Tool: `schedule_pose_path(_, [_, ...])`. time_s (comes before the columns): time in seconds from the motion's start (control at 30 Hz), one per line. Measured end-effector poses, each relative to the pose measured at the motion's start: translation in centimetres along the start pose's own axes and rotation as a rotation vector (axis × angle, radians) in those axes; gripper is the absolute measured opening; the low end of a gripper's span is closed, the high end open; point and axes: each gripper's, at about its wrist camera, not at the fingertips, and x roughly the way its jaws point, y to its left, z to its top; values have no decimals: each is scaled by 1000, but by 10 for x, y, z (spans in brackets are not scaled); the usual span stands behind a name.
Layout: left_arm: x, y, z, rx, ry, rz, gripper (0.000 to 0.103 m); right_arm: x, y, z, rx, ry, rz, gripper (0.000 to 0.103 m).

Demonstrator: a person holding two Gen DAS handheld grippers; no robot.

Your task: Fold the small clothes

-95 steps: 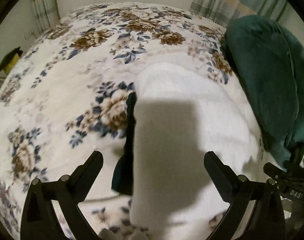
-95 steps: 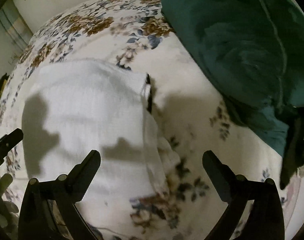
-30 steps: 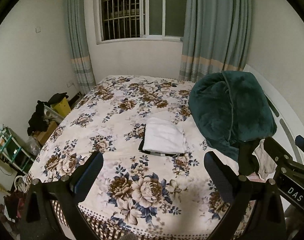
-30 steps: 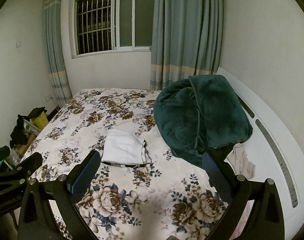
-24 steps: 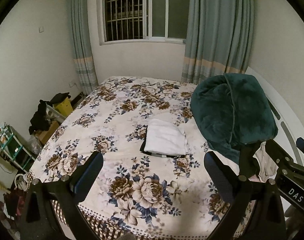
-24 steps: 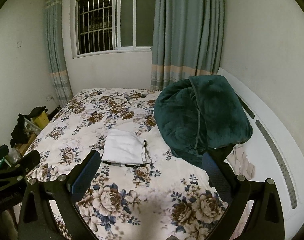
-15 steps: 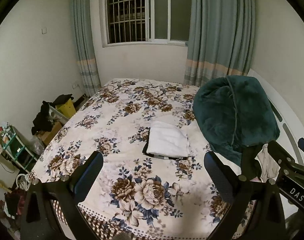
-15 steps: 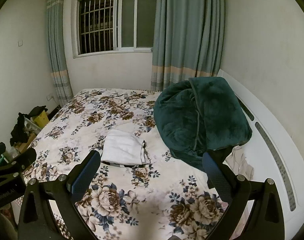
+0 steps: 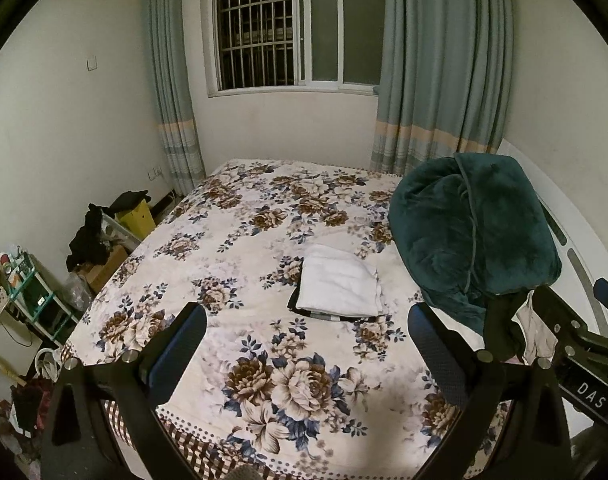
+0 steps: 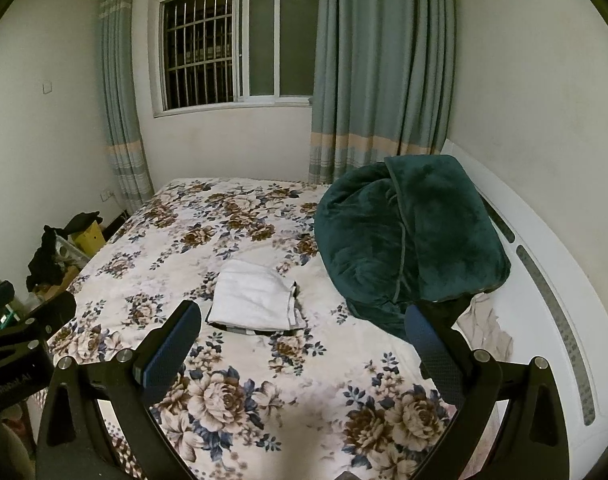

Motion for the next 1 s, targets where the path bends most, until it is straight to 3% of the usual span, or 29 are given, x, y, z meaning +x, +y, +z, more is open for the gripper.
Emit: schedule_pose_path(1.0, [-2, 1, -1, -5, -1, 5, 103, -3, 9, -4, 6, -2, 15, 103])
